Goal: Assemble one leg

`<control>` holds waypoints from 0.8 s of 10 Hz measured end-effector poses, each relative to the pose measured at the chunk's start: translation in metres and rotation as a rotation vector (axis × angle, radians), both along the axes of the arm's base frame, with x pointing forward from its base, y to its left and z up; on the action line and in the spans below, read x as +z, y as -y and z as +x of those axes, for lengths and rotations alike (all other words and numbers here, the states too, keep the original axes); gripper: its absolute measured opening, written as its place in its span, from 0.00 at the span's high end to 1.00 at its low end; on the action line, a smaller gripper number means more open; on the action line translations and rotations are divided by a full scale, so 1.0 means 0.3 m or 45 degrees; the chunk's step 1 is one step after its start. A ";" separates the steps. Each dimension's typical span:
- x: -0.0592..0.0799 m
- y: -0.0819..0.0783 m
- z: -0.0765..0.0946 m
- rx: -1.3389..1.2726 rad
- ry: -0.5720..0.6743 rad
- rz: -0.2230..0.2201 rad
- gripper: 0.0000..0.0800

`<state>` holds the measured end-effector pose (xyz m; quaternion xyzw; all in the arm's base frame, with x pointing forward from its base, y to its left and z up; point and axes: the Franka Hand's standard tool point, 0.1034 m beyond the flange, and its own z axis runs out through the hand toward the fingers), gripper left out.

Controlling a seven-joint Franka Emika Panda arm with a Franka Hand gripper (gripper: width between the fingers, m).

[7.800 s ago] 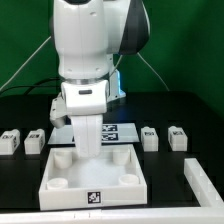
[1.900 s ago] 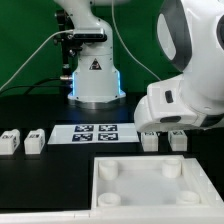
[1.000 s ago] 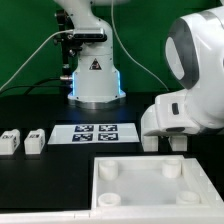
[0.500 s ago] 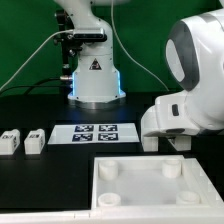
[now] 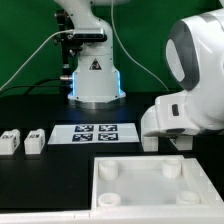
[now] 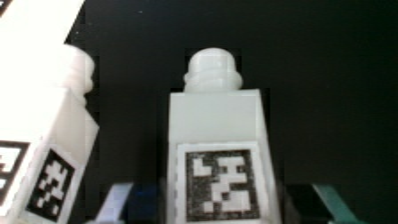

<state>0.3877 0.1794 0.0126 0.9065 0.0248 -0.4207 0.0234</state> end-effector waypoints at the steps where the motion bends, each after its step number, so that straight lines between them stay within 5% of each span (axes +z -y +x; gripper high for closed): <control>1: 0.000 0.000 0.000 0.000 0.000 0.000 0.64; 8: 0.001 0.000 0.001 0.000 0.001 0.000 0.63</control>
Offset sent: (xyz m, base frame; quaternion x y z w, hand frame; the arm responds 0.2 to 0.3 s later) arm 0.0000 0.0000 0.0000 0.0000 0.0000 0.0000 1.0000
